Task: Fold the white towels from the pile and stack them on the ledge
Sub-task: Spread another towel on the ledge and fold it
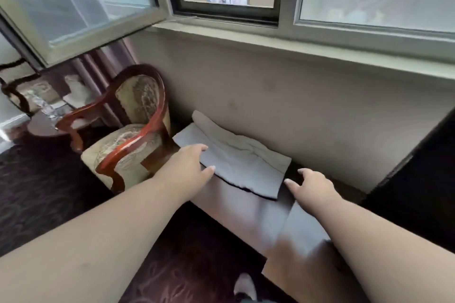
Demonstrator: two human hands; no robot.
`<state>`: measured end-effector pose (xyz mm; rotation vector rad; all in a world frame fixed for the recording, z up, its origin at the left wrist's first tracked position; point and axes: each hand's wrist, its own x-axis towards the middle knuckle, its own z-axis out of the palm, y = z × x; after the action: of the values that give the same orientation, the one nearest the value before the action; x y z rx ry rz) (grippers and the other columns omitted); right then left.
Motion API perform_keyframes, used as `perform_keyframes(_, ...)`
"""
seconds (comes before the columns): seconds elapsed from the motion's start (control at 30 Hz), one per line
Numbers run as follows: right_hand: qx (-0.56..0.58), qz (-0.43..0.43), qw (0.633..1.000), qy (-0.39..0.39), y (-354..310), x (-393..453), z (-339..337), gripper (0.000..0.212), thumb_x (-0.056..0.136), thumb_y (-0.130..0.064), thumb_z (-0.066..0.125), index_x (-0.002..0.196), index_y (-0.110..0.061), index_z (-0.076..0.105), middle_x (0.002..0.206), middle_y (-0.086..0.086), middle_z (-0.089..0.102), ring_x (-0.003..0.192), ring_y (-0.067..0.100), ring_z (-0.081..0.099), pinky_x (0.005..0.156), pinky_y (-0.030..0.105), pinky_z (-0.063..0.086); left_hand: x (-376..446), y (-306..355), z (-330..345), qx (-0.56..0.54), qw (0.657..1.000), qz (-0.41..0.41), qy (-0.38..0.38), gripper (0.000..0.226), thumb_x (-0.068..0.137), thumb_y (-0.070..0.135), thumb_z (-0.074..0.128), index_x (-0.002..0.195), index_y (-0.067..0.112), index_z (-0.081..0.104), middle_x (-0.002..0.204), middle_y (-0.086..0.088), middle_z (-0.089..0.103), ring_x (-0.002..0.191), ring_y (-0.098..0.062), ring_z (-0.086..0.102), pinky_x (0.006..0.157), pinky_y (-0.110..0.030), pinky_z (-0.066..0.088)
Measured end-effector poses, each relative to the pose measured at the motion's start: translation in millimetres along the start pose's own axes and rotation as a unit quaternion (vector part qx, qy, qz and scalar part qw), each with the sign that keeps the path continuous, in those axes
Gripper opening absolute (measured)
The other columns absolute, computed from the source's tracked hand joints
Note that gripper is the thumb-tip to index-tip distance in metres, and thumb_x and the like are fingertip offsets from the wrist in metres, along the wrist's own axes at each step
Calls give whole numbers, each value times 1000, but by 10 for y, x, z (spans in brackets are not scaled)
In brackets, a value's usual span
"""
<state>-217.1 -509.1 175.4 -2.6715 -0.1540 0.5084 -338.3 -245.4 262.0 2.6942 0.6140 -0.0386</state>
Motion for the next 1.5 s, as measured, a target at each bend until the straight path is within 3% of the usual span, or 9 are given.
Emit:
perform_keyframes(0.3, -86, 53, 992, -81, -474, 1461, 318, 75, 88, -67, 50, 149, -26, 36, 151, 5, 37, 138, 31, 34, 110, 47, 38, 1506, -372, 491, 81, 992, 32, -91, 68, 91, 48, 57, 151, 31, 28, 154, 6, 33, 139, -20, 36, 110, -39, 37)
perform_keyframes(0.43, -69, 60, 989, -113, -687, 1781, 579, 73, 90, -65, 49, 150, -26, 35, 152, 5, 35, 139, 30, 33, 111, 45, 37, 2004, -640, 700, 125, 978, 8, -166, 70, 92, 50, 54, 152, 33, 23, 155, 3, 30, 139, -22, 34, 108, -41, 38)
perform_keyframes(0.6, -87, 133, 976, -148, -629, 1985, 1016, 76, 91, -64, 48, 155, -30, 24, 159, 5, 24, 145, 31, 23, 113, 48, 33, 2682, -1038, 1068, 171, 956, -22, -238, 74, 94, 50, 51, 155, 34, 14, 162, -2, 18, 146, -26, 24, 114, -43, 33)
perform_keyframes(0.83, -140, 159, 971, -114, -704, 2754, 1476, 72, 93, -63, 46, 153, -30, 25, 162, 4, 19, 149, 30, 14, 116, 48, 27, 3993, -1524, 1787, 246, 928, 95, -262, 70, 97, 47, 45, 156, 26, 14, 160, -8, 20, 144, -26, 25, 115, -38, 29)
perform_keyframes(1.07, -96, 163, 980, -57, -815, 3872, 1918, 74, 88, -53, 61, 149, -22, 34, 151, 8, 38, 138, 31, 36, 110, 42, 38, 5434, -1950, 2318, 282, 914, 164, -239, 61, 101, 26, 42, 156, 17, 16, 163, -9, 14, 147, -26, 19, 119, -38, 19)
perform_keyframes(1.17, -81, 177, 978, -70, -772, 4179, 2155, 83, 84, -50, 68, 151, -23, 28, 151, 8, 37, 137, 33, 37, 107, 46, 41, 5997, -2092, 2433, 343, 891, 205, -215, 66, 95, 9, 41, 156, 14, 15, 164, -9, 11, 149, -27, 15, 120, -40, 18)
perform_keyframes(1.27, -87, 199, 972, -86, -677, 4311, 2371, 86, 84, -46, 69, 152, -26, 21, 150, 5, 38, 134, 32, 41, 104, 46, 43, 6412, -2169, 2555, 346, 879, 242, -223, 66, 96, 10, 39, 156, 14, 14, 162, -9, 14, 148, -26, 17, 119, -41, 20)
perform_keyframes(1.4, -105, 205, 973, -33, -530, 4408, 2510, 63, 88, -36, 67, 143, -20, 40, 138, 10, 48, 121, 34, 51, 99, 41, 46, 6677, -2190, 2792, 347, 865, 256, -256, 61, 96, 28, 51, 151, 19, 27, 152, -9, 34, 138, -28, 35, 110, -37, 32)
perform_keyframes(1.5, -95, 205, 974, -19, -519, 4425, 2505, 35, 93, -29, 60, 126, -17, 56, 122, 10, 59, 108, 30, 59, 80, 30, 45, 6740, -2176, 2844, 407, 838, 278, -237, 47, 95, 39, 51, 140, 27, 46, 145, -6, 40, 136, -28, 32, 110, -38, 27)
